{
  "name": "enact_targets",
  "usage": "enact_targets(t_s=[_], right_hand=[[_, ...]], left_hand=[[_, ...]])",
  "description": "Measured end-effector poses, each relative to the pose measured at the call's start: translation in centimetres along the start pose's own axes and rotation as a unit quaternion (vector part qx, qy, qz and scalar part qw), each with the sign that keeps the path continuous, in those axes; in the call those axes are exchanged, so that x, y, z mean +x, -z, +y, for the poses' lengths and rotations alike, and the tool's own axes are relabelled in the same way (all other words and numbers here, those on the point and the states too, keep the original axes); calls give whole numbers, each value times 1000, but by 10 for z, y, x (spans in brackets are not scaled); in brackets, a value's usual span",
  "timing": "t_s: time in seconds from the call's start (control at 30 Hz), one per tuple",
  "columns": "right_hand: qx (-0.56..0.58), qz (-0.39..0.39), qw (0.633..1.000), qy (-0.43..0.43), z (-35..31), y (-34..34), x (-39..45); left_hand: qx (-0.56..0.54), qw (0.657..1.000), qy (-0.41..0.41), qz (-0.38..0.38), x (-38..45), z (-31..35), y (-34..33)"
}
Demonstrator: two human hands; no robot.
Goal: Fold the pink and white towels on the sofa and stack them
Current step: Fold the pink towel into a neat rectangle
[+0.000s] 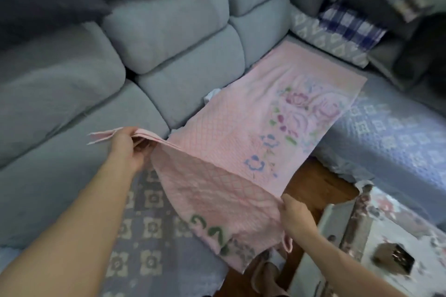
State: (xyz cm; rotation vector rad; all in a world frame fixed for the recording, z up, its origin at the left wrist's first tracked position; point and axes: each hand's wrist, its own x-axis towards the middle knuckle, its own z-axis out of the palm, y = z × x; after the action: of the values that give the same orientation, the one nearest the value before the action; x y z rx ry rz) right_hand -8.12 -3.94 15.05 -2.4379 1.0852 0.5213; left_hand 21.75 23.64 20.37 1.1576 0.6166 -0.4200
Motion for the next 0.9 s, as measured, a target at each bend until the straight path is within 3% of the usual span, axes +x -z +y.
enact_targets(t_s=[0.17,0.37,0.5,0.63,0.9], right_hand=[[-27,83,995,48,69,97,71],[-16,-28,994,100,164,211,197],[31,6,994,104,196,292,263],[10,70,994,79,211,339,338],[-36,95,995,23,240,393,430]], left_hand=[[-14,998,-41,-49,-4,18,-146],[-61,995,-62,-42,8,-13,-326],[-96,991,-82,-32,21,-25,-414],[-54,992,-104,-42,47,-24,-492],[62,991,-78,-85,121,-42,-625]])
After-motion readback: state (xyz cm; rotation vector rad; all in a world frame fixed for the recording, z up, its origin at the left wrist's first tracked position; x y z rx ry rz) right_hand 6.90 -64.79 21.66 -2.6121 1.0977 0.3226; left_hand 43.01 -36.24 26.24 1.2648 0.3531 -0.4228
